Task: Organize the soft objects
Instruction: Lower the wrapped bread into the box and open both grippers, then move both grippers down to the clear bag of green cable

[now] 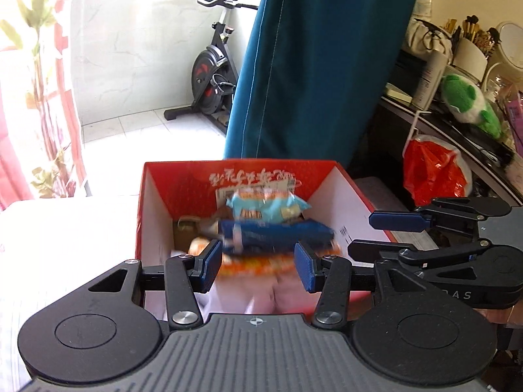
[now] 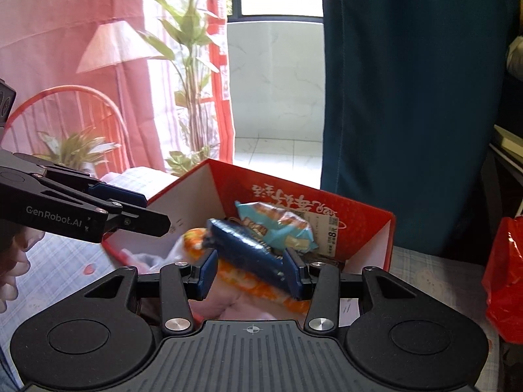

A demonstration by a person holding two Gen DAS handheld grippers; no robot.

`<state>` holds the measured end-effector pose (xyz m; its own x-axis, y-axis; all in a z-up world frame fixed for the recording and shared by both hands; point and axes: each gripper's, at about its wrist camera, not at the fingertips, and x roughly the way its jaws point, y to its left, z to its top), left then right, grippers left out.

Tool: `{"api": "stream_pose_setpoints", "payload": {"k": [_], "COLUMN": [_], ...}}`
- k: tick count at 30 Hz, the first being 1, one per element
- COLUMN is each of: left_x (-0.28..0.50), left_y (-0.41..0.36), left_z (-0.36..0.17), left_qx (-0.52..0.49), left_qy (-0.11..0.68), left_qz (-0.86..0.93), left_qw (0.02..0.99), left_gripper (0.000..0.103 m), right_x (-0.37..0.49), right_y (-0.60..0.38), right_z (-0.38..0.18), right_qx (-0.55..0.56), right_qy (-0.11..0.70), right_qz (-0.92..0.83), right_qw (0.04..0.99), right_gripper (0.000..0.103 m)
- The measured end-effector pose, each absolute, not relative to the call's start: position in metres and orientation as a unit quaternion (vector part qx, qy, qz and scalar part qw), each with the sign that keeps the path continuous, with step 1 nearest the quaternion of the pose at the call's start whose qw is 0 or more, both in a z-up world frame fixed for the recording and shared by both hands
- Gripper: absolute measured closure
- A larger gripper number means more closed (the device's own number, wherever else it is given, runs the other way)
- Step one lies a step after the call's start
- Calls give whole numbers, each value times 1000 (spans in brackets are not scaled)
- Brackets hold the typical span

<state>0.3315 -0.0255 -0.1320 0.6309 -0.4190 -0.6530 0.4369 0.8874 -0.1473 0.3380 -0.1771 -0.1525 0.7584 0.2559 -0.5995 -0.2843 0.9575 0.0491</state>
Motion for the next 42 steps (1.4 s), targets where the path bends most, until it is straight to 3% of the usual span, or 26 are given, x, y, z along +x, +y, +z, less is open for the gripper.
{"api": "stream_pose_setpoints", "payload": {"k": [8, 23, 25, 27, 28, 42], "left_x": [270, 217, 209, 205, 205, 213], "left_y": [-3, 23, 24, 26, 26, 26], "left_z": [-145, -218, -224, -231, -235, -259], "left_qx": [15, -37, -47, -65, -71, -72], "left_qy": [364, 429, 430, 430, 435, 461], "left_qz": [-226, -194, -199, -208, -209, -187], "left_qw": [903, 881, 880, 876, 873, 865], "left_gripper": [50, 50, 52, 71, 74, 73], "right_x": [280, 212, 209, 208, 209, 222], "right_y": [-162, -143, -145, -146, -146, -150], "right_z": [-157, -245, -254, -261, -264, -286], "right_qx": [-14, -11, 7, 26, 37, 95], "right_qy": [299, 345, 359, 371, 376, 417], "right_qz": [156, 150, 153, 157, 162, 162], "right_qw": [941, 927, 921, 915, 911, 889], "right_gripper": [62, 62, 62, 62, 62, 58]}}
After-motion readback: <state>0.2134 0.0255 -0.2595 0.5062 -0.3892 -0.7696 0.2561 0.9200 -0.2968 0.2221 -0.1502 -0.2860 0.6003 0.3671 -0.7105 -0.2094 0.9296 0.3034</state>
